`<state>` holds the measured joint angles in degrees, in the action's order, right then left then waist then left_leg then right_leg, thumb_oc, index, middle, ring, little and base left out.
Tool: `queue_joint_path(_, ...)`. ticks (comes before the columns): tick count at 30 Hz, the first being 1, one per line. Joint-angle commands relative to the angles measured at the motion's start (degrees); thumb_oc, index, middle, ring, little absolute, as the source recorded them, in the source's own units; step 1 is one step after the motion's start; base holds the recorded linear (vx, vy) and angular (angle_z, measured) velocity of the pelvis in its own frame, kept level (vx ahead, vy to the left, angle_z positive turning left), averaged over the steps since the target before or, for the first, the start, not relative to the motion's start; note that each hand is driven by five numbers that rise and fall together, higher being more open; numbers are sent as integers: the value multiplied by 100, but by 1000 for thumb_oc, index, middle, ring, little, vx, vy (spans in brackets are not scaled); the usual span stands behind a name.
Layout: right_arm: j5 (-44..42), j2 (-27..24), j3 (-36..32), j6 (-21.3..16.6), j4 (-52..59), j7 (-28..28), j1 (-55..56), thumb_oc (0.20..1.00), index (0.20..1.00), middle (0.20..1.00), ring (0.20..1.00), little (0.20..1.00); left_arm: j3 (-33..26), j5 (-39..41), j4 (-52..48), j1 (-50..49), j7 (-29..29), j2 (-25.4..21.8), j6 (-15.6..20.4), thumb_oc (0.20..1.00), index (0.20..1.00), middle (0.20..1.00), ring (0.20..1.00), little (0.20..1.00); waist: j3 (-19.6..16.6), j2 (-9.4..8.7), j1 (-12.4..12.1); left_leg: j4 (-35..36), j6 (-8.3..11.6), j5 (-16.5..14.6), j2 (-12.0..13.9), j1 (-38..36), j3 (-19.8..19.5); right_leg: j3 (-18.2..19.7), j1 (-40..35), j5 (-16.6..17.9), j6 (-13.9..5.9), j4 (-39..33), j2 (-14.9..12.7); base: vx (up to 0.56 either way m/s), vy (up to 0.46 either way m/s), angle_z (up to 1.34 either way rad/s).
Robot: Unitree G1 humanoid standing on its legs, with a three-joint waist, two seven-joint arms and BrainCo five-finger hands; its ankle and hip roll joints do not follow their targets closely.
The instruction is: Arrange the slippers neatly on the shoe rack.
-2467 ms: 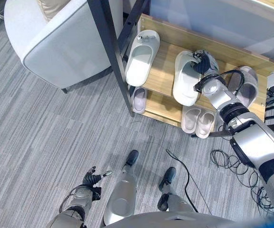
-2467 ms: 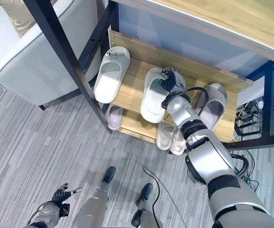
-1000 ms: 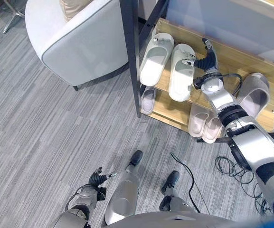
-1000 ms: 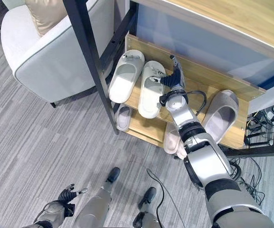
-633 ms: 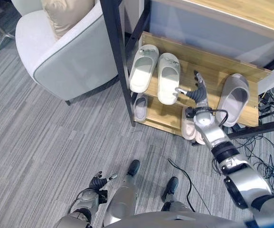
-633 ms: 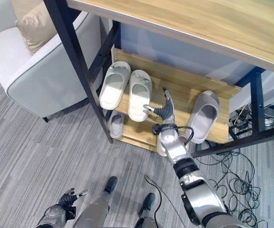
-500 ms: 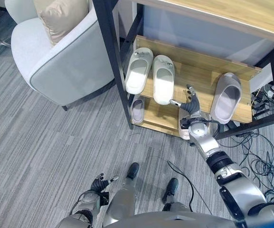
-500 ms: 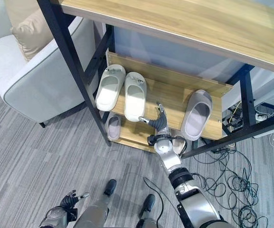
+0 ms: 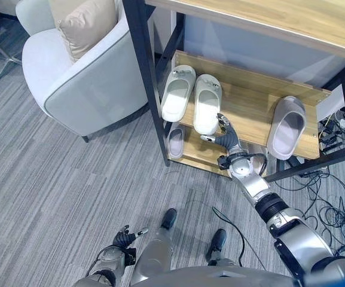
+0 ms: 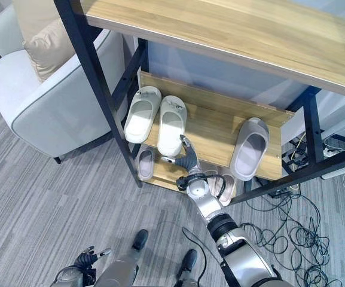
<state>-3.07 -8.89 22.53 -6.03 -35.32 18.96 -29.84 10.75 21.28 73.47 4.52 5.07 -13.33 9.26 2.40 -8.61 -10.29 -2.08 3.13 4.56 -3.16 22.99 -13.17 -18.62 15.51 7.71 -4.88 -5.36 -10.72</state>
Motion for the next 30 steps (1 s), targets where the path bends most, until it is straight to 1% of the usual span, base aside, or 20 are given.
queue_joint_path(1,151,59,26,-267,-22,-83,-535,1000,1000,1000,1000,1000,-129,-125,457,181,46,61,18,1000,1000,1000,1000,1000,294,0,-69,708,-109,-311,-148,-525,-201,-199,-668,-575,-443,36,-220,0,0,0)
queue_joint_path(8,148,136,78,-254,-100,-83,-679,1000,1000,1000,1000,1000,-101,-154,481,191,83,59,12,1000,1000,1000,1000,1000,278,5,-89,708,-114,-316,-167,-558,-179,-205,-686,-549,-449,36,-243,0,0,0)
queue_joint_path(18,-222,-43,-165,-335,-228,-53,-915,1000,1000,1000,1000,1000,-95,-197,571,96,87,77,5,1000,1000,1000,1000,1000,170,111,-63,708,-135,-332,-184,-594,-141,-217,-698,-541,-455,36,-284,2,9,0)
queue_joint_path(30,-511,168,-31,-350,-441,-226,-798,1000,1000,1000,1000,1000,-103,-101,584,140,87,71,7,1000,1000,1000,1000,1000,176,103,-67,708,-107,-306,-176,-539,-124,-221,-679,-546,-443,36,-269,0,0,0)
